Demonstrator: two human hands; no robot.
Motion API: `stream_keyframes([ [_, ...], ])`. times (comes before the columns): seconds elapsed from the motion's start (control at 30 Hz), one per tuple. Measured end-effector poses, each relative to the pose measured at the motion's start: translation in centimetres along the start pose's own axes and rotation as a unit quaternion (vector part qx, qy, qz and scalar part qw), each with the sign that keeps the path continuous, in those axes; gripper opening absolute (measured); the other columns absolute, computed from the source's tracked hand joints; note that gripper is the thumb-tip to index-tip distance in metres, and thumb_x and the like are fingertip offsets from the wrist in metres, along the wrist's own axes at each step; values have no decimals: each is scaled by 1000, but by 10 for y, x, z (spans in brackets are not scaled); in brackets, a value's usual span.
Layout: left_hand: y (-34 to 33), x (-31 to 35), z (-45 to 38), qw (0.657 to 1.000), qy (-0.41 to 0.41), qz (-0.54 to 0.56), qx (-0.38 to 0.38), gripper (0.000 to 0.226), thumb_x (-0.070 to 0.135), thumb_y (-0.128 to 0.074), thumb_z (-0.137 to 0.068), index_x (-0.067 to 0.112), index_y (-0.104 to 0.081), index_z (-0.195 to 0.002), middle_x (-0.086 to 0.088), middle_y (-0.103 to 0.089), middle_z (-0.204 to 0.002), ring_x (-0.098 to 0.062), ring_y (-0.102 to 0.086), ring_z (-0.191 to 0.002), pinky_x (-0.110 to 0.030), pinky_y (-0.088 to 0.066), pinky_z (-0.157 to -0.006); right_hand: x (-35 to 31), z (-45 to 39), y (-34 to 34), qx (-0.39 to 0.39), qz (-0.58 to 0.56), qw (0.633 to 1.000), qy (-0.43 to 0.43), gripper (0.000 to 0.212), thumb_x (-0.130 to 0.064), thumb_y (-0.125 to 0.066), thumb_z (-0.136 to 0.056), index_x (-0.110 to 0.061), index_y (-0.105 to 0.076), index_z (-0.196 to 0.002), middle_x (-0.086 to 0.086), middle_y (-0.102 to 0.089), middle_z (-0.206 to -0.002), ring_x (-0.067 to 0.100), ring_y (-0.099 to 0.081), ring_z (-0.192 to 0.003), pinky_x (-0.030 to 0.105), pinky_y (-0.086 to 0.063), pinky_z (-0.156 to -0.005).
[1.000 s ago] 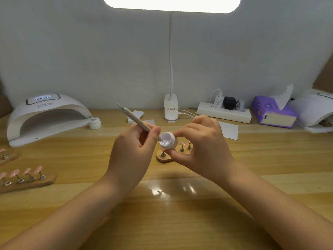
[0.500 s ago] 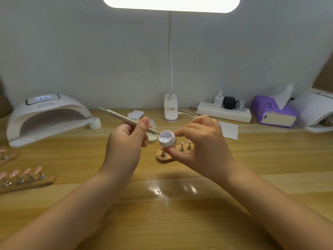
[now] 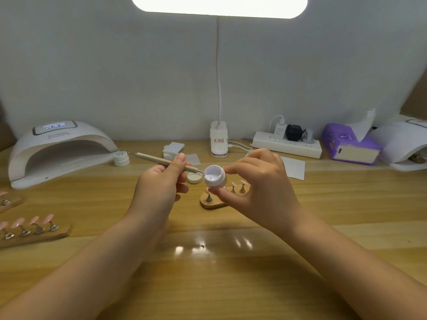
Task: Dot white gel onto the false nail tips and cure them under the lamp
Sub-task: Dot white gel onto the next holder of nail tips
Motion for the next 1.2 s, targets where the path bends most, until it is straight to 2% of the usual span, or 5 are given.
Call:
stream_keyframes([
  [0.4, -2, -1, 1, 996, 56, 64, -11, 27, 41, -62, -91, 20, -71, -77, 10, -56, -56, -7, -51, -50, -26, -40, -54, 1, -1, -1, -11, -33, 999, -23, 41, -49, -76, -73, -21, -74, -101, -7, -73, -95, 19, -55, -94, 38, -41, -77],
  [0.63, 3, -8, -3, 992, 46, 116, 15, 22, 34, -59, -94, 17, -70, -87, 10, -60, -57, -6, -56, -51, -25, -42, -57, 39, -4, -2, 13, -217, 954, -205, 16, -55, -71, -74, -45, -61, -82, -30, -63, -86, -7, -55, -90, 20, -41, -71],
  [0.87, 7, -12, -7, 984, 5, 180, 3, 20, 20, -52, -97, 13, -67, -86, 4, -59, -58, -8, -57, -53, -22, -48, -57, 100, 12, -4, 15, -56, 952, -300, 35, -54, -68, -79, -29, -68, -104, -13, -63, -102, 21, -48, -115, 36, -41, -90],
  [1.0, 7, -19, -8, 982, 8, 191, -8, 20, 16, -50, -96, 12, -66, -86, 2, -60, -60, -8, -58, -54, -22, -48, -56, 118, 18, -9, -31, 11, 942, -334, 41, -58, -65, -79, -27, -69, -107, -6, -65, -117, 24, -43, -121, 37, -38, -89],
  [1.2, 9, -23, -12, 982, 0, 190, -10, 20, 15, -49, -95, 12, -67, -86, 2, -60, -60, -8, -58, -55, -21, -49, -55, 127, 26, -15, -102, 60, 927, -356, 43, -66, -57, -80, -32, -73, -100, -8, -70, -107, 30, -47, -113, 35, -40, -83],
])
Point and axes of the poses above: each hand's wrist, its own z-axis away from the middle knuckle, its own y-axis out of the back of the hand, x = y × z, the point moved 3 cm from there along -z, towards the middle knuckle
